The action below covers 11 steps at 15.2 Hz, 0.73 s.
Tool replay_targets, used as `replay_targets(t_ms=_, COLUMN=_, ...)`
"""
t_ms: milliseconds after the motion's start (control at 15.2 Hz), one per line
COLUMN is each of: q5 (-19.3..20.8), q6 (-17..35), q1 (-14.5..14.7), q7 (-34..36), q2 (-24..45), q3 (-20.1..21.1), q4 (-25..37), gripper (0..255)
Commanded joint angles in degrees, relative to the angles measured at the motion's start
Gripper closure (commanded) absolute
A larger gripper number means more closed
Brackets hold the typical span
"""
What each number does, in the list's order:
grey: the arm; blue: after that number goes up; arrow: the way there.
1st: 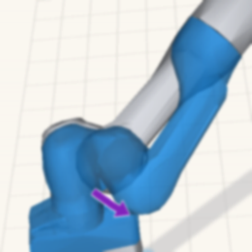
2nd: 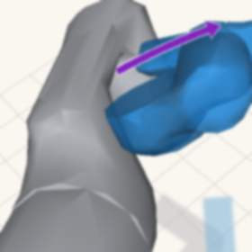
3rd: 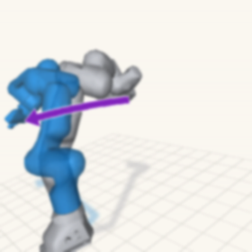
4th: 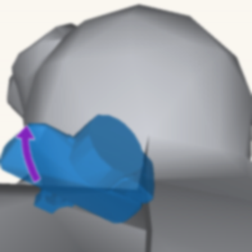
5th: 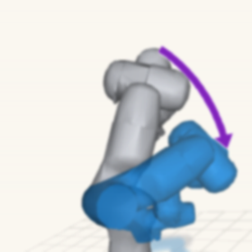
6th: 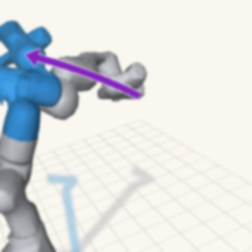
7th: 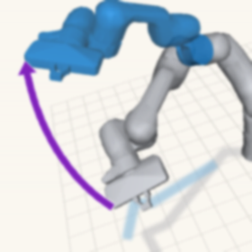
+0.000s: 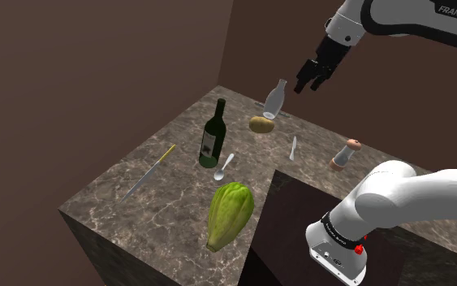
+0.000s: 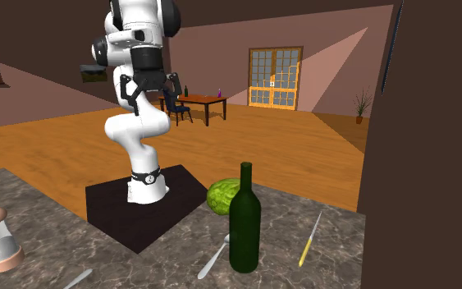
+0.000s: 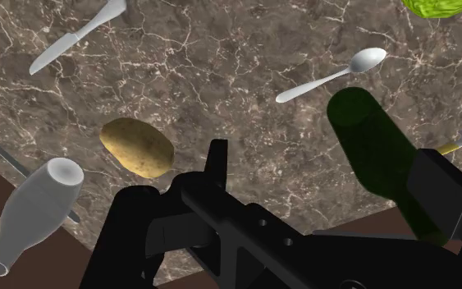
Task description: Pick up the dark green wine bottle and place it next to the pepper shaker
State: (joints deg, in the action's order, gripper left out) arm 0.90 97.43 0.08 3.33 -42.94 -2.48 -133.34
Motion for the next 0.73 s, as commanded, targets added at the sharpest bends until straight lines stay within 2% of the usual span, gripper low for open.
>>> replay_targets(t_ms=0, q5=0.0, q6=0.0, q1=0.0, q7=0.0, q2=0.0, q3=0.0, q4=0.0, gripper=0)
replay_targets(t_ms=660, q5=-1.74, q6=11.14, q1=1.96, q7=10.79, q2=16.42, q3=8.81, q4=4.6, gripper=0)
